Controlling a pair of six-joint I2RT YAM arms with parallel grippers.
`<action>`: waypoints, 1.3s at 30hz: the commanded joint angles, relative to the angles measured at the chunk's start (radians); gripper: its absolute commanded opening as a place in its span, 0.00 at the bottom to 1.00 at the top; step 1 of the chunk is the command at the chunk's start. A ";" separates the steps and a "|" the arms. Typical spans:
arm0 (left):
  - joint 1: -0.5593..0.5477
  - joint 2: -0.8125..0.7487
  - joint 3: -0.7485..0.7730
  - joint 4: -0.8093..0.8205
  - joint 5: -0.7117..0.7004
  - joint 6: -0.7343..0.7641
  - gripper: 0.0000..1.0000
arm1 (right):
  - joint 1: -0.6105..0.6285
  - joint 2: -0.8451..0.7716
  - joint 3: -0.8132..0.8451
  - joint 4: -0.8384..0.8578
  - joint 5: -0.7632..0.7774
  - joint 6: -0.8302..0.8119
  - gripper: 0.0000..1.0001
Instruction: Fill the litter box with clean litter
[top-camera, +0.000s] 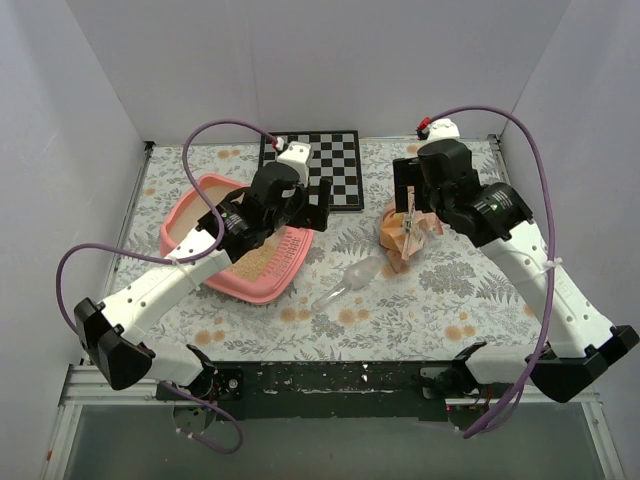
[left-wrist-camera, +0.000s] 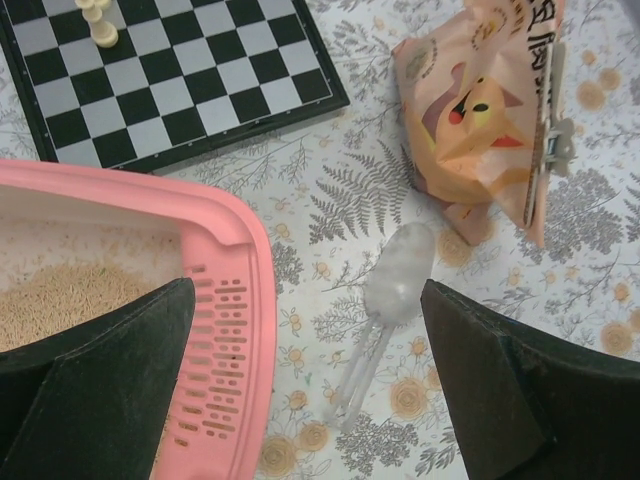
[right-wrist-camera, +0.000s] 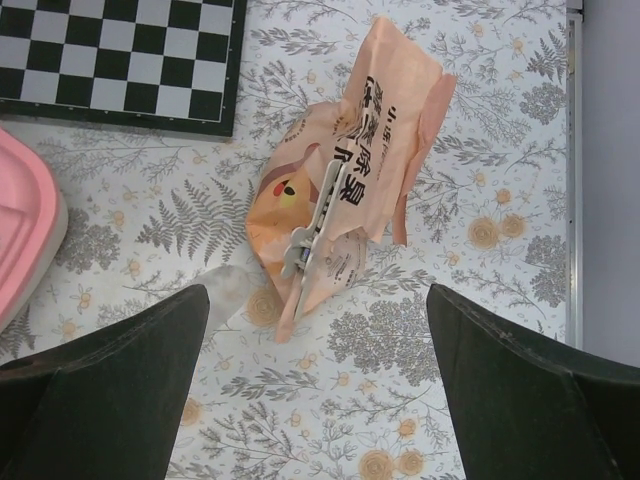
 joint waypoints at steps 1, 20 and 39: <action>0.016 -0.026 -0.042 0.019 0.006 -0.010 0.98 | -0.003 0.055 0.054 -0.077 0.019 -0.058 0.98; 0.197 -0.173 -0.444 0.250 0.193 -0.068 0.98 | -0.003 0.216 -0.027 -0.137 0.047 0.124 0.92; 0.198 -0.174 -0.527 0.313 0.340 -0.083 0.98 | -0.004 0.383 -0.056 -0.100 0.137 0.259 0.82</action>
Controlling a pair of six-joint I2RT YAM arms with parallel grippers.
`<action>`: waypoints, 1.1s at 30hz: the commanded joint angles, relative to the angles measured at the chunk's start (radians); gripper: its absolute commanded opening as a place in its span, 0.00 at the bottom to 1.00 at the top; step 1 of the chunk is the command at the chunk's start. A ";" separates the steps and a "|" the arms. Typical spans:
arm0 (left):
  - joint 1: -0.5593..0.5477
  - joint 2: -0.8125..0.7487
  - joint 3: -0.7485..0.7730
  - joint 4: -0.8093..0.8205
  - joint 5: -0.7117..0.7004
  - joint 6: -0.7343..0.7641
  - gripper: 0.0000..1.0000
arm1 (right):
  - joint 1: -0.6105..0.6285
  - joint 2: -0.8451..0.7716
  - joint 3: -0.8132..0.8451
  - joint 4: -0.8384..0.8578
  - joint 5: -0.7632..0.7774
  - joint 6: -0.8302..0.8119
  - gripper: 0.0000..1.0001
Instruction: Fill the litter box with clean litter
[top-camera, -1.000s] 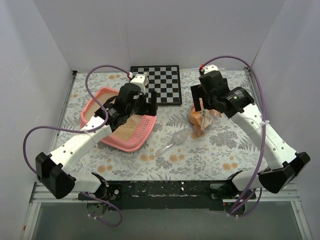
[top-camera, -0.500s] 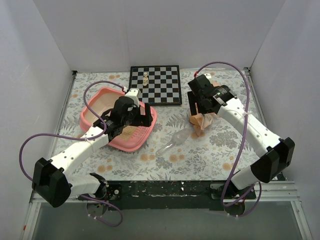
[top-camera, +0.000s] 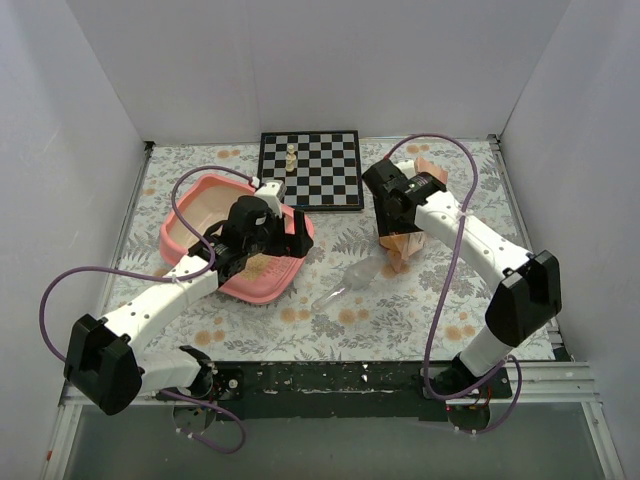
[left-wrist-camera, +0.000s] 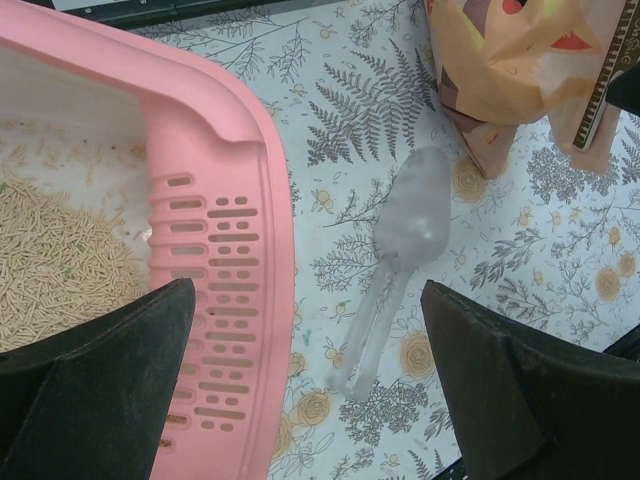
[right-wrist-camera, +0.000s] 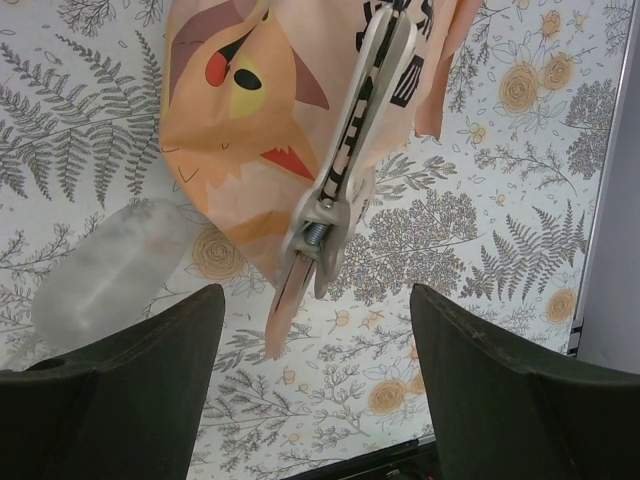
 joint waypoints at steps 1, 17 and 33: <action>0.007 -0.028 -0.016 0.014 0.028 0.000 0.98 | -0.004 0.035 0.031 0.033 0.067 0.065 0.80; 0.005 -0.010 -0.014 0.014 0.044 0.003 0.98 | -0.030 0.084 0.042 0.080 0.112 0.111 0.26; 0.007 -0.002 -0.016 0.011 0.031 0.003 0.98 | -0.031 -0.195 -0.091 0.004 -0.078 0.038 0.01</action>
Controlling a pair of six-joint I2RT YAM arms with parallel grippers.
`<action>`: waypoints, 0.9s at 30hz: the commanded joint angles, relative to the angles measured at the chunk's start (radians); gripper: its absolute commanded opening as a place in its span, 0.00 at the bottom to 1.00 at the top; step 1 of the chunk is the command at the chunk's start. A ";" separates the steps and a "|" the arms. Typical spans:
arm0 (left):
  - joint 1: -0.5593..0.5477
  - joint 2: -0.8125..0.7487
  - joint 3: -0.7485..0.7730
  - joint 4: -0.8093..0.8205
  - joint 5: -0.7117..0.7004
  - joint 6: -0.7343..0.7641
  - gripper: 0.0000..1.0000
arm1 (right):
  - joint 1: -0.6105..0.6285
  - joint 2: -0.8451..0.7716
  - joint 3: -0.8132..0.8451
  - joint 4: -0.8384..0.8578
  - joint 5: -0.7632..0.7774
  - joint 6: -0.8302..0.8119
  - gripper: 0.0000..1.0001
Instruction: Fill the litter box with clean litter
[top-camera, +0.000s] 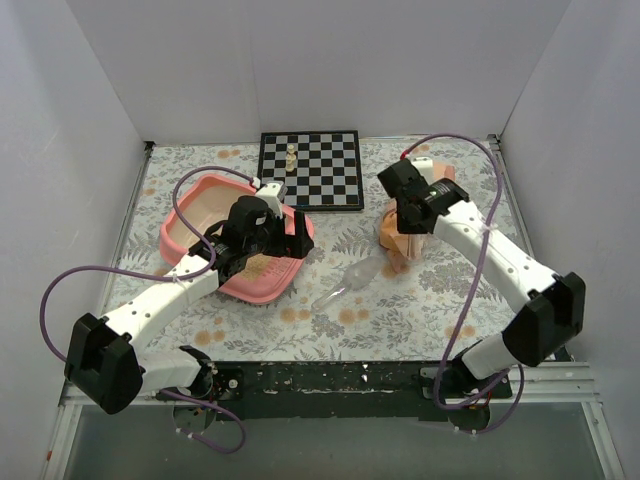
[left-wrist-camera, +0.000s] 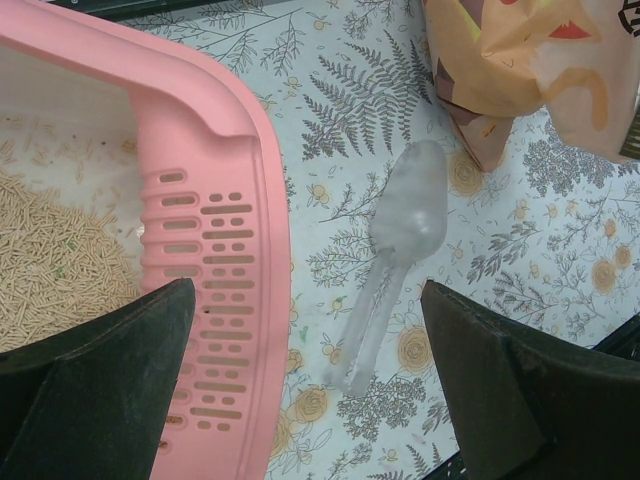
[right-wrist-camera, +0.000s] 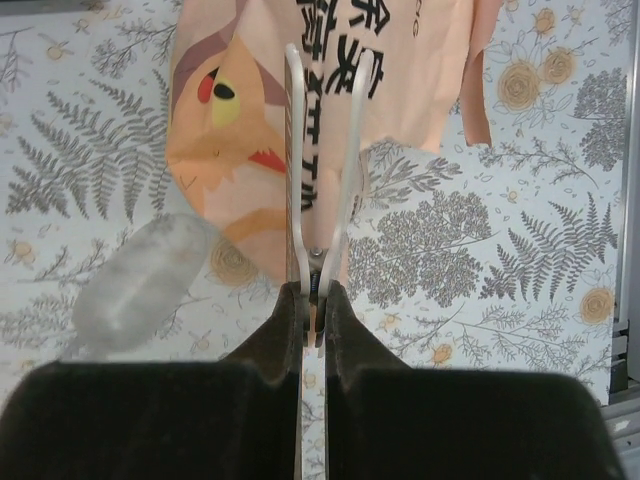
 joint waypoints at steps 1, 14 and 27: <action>0.004 -0.009 -0.007 0.010 -0.002 0.005 0.98 | -0.005 -0.156 -0.075 -0.042 -0.134 -0.038 0.01; 0.007 -0.012 -0.013 0.017 0.005 0.000 0.98 | -0.007 -0.544 -0.536 -0.058 -0.258 0.186 0.01; 0.007 -0.009 -0.031 0.023 0.025 -0.003 0.98 | -0.098 -0.540 -0.744 0.145 -0.419 0.266 0.01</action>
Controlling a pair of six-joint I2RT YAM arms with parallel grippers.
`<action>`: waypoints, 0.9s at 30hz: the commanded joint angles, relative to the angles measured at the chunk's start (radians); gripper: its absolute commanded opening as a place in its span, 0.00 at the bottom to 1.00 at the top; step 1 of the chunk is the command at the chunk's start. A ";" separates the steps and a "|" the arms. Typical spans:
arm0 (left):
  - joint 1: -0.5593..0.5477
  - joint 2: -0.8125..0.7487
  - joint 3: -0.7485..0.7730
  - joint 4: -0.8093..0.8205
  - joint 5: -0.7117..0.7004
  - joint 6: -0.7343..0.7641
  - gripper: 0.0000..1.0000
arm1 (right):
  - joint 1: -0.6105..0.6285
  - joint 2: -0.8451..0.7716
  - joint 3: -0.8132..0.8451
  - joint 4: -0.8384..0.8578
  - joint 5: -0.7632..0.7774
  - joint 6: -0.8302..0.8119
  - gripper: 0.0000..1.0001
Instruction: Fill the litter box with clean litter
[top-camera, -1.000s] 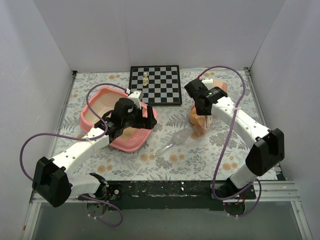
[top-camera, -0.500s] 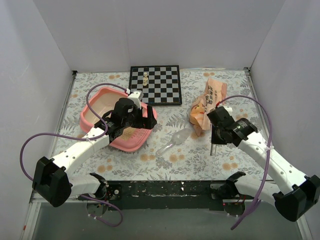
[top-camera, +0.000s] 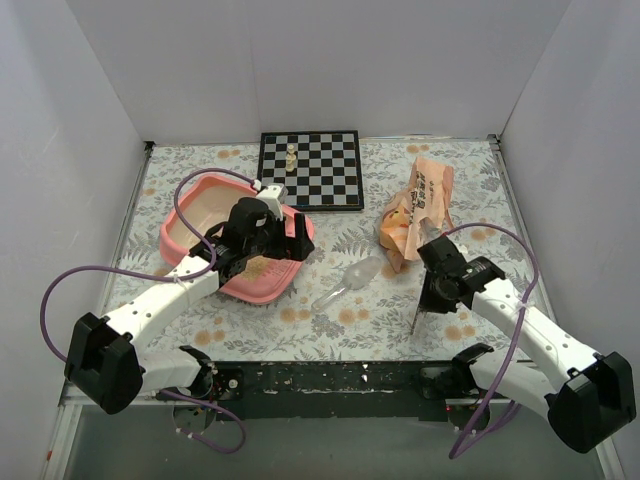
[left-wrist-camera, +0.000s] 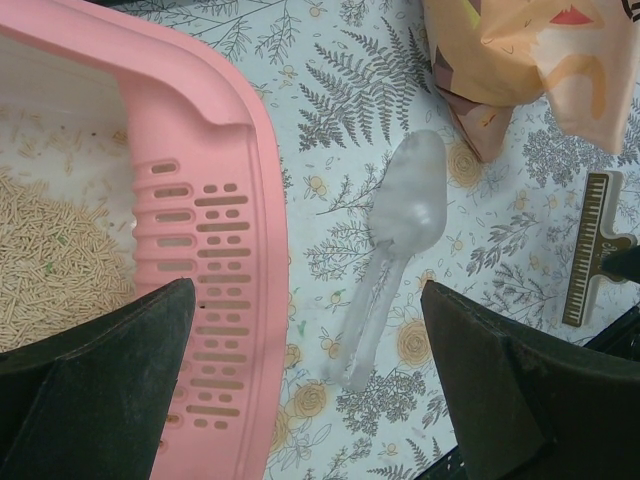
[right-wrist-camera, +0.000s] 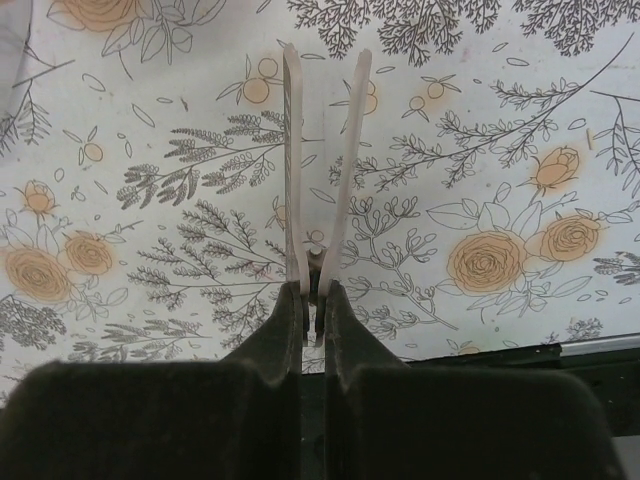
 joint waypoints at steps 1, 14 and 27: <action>0.006 -0.010 -0.016 0.017 0.001 -0.003 0.98 | -0.054 0.006 -0.025 0.090 -0.041 0.048 0.06; 0.006 0.021 -0.007 0.012 0.007 -0.003 0.98 | -0.161 0.049 0.338 -0.006 0.008 -0.059 0.84; 0.006 0.039 -0.004 0.015 0.030 -0.004 0.98 | -0.397 0.294 0.429 0.346 -0.228 -0.165 0.86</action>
